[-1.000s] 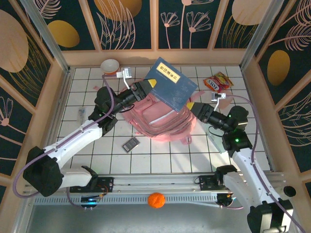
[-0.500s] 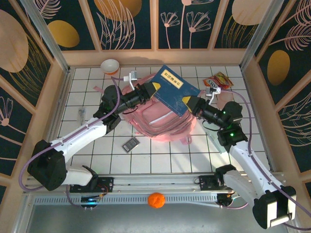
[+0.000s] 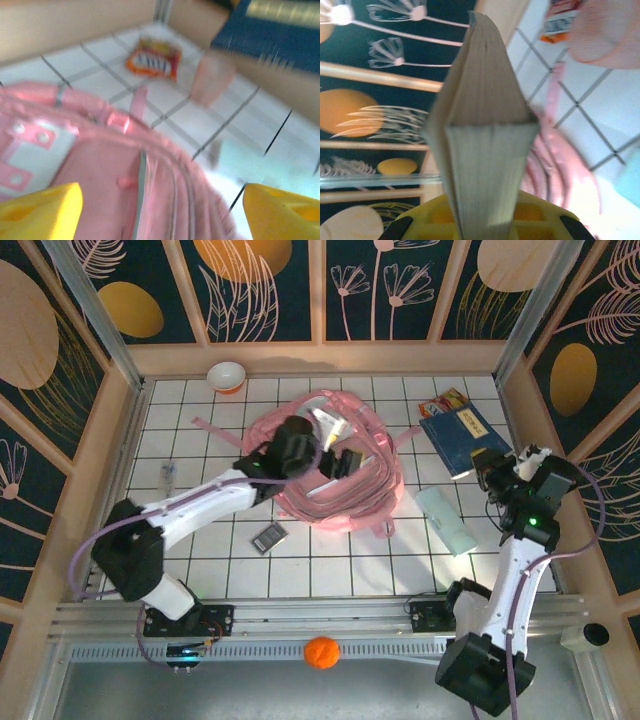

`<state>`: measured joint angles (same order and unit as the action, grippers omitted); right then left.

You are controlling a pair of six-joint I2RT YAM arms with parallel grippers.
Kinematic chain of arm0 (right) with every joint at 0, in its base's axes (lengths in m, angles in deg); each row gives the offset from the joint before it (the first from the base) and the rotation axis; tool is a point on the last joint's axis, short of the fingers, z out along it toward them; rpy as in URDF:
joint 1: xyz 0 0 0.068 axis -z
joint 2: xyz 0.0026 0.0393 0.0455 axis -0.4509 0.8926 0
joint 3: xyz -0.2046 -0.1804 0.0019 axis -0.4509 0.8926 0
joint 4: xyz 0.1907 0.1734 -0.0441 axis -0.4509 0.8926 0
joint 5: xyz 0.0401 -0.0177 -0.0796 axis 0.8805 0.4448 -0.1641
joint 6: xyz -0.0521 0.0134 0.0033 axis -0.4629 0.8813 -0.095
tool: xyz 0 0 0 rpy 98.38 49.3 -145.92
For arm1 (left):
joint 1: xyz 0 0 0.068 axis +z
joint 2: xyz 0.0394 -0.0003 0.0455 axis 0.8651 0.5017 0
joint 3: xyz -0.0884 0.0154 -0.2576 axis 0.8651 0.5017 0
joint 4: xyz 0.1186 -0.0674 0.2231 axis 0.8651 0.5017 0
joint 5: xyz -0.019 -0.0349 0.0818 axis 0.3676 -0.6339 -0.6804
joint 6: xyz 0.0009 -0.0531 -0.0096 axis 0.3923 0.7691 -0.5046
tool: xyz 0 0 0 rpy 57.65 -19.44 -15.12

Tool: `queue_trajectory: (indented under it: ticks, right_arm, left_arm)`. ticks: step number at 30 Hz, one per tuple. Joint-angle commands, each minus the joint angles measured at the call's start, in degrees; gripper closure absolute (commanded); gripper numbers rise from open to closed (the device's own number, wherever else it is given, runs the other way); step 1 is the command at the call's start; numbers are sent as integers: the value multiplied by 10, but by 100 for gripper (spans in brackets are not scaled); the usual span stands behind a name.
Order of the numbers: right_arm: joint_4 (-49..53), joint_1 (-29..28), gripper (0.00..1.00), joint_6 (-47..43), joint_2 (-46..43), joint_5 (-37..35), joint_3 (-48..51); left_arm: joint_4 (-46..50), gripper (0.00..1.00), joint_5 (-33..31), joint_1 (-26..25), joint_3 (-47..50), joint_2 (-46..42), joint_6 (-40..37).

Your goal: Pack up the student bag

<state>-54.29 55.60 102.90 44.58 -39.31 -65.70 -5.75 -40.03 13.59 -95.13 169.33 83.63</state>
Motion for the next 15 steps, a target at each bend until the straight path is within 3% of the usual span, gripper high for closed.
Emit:
queue_trajectory:
  ticks: [1,11,13,15]
  right_arm:
    - [91,6,100,-97,-5,34,-37]
    - [85,6,100,-98,-19,55,-13]
    - [90,6,100,-102,-20,56,-14]
    - [97,5,100,-108,-22,56,-16]
  left_arm:
    - [95,14,-58,-21,-26,42,-169]
    - [125,8,-105,-29,-80,163,-202]
    - [119,13,-146,-28,-86,176,-194]
    - [111,32,-175,-28,-89,180,-183]
